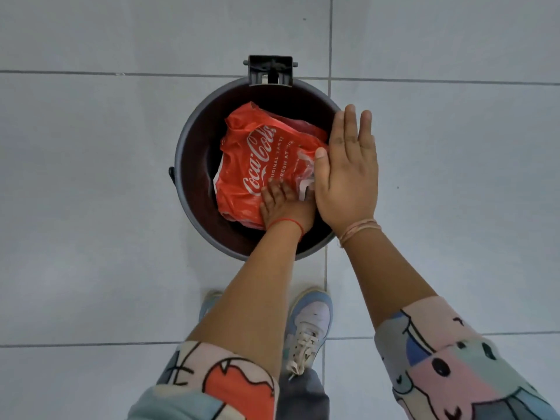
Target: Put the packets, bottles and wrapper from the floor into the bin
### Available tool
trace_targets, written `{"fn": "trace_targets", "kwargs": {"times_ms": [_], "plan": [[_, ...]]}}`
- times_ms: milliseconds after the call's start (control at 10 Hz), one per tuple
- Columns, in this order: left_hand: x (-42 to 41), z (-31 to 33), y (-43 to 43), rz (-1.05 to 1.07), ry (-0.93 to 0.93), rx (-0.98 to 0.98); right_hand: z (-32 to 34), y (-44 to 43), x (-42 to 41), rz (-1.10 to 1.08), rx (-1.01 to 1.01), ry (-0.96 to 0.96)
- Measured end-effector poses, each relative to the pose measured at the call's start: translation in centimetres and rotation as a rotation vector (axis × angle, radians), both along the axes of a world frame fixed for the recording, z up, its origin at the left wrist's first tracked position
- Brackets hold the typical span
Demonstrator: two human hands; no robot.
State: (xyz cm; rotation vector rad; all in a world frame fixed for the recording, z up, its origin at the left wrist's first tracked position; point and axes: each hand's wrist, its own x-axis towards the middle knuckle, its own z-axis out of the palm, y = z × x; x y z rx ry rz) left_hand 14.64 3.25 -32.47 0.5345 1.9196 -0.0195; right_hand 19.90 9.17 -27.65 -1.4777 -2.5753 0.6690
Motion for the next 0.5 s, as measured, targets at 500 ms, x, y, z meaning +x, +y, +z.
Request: {"fn": "trace_targets", "kwargs": {"times_ms": [500], "plan": [[-3.9, 4.6, -3.0, -0.119, 0.714, 0.55, -0.1, -0.1, 0.0, 0.003, 0.029, -0.018]]}}
